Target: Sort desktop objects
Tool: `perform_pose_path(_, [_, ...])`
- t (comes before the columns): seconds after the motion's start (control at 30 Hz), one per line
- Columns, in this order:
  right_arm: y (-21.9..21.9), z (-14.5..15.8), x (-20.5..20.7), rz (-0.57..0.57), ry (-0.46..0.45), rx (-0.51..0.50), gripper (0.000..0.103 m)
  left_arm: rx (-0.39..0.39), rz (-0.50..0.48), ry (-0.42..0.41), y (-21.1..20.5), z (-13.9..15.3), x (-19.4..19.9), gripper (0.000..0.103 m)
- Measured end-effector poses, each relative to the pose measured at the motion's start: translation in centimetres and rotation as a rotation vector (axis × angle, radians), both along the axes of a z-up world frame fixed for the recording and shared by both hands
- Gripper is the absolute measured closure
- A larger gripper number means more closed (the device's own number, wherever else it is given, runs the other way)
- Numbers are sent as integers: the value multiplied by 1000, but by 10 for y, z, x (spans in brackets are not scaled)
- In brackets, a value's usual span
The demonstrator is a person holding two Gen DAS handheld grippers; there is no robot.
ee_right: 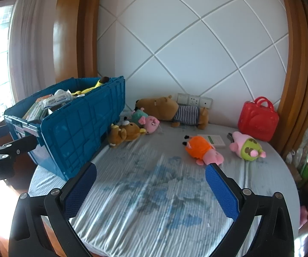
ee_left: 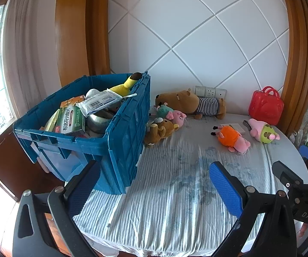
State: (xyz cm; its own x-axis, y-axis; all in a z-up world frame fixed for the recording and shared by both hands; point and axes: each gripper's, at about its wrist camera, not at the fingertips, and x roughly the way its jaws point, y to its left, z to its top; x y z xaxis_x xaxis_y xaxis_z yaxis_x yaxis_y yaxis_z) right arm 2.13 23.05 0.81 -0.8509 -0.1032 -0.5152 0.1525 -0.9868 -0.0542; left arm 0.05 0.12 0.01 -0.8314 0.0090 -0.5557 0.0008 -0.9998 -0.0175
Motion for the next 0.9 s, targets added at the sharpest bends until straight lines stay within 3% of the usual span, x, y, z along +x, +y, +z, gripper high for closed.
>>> perform_pose_path(0.9, [-1, 2, 1, -5, -10, -5, 1, 6, -12, -14, 0, -3, 3, 0])
